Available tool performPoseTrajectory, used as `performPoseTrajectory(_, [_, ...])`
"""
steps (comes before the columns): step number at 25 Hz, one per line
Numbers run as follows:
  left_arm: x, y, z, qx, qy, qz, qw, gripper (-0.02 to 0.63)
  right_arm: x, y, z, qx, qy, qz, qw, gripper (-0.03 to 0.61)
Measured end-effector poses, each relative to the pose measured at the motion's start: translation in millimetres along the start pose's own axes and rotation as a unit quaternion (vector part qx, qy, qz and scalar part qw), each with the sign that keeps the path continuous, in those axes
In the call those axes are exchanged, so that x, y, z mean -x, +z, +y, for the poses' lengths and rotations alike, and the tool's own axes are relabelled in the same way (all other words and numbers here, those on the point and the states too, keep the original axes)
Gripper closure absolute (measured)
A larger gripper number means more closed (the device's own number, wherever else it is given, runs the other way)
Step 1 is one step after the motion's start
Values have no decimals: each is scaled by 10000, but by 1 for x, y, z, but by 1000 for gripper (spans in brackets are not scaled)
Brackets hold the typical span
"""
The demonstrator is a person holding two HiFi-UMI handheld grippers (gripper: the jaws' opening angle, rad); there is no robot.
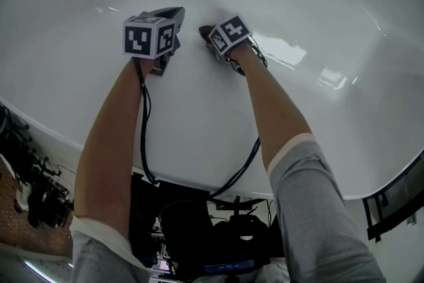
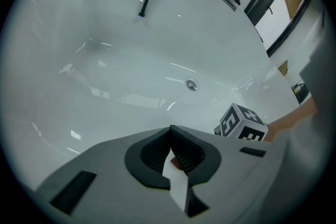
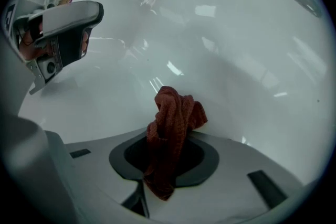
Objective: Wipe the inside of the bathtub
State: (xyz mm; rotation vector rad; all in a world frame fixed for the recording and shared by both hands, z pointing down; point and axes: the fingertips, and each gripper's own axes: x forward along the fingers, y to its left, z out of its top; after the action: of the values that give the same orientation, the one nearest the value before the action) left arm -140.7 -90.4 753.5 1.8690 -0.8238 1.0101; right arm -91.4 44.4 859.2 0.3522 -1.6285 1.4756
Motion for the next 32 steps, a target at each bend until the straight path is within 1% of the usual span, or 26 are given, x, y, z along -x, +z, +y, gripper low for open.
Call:
performPoseTrajectory(3, [10, -3, 13, 78, 119, -13, 9999, 607, -9, 22, 26, 185, 121, -76, 9997, 480])
performPoseTrajectory(6, [12, -4, 14, 167, 166, -40, 9997, 607, -6, 19, 27, 196, 206, -151, 9995, 479])
performPoseTrajectory(8, [12, -1, 6, 180, 133, -61, 9997, 607, 2, 4, 18, 48, 288, -143, 9995, 477])
performPoseTrajectory(10, [15, 6, -4, 169, 75, -116, 9998, 607, 14, -19, 3, -89, 252, -7, 9996, 477])
performPoseTrajectory(13, [25, 18, -20, 183, 16, -230, 9996, 607, 35, -57, -16, -307, 30, 141, 9994, 477])
performPoseTrajectory(16, [38, 30, -35, 145, -50, -348, 9993, 607, 46, -70, -17, -404, -205, 147, 9989, 477])
performPoseTrajectory(18, [45, 37, -41, 140, -61, -427, 9990, 607, 48, -63, -5, -389, -201, 116, 9990, 477])
performPoseTrajectory(21, [55, 38, -44, 185, -34, -481, 9987, 607, 46, -38, 28, -357, 120, -31, 9993, 479])
performPoseTrajectory(24, [64, 31, -40, 262, 17, -490, 9985, 607, 43, -5, 68, -284, 500, -293, 9979, 479])
performPoseTrajectory(26, [70, 27, -36, 306, 57, -494, 9983, 607, 45, 11, 88, -187, 604, -424, 9971, 479])
performPoseTrajectory(29, [80, 16, -34, 422, 106, -466, 9980, 607, 49, 9, 95, -115, 596, -481, 9970, 479])
performPoseTrajectory(32, [84, 14, -41, 472, 82, -495, 9976, 607, 61, -13, 75, -350, 570, -480, 9966, 477])
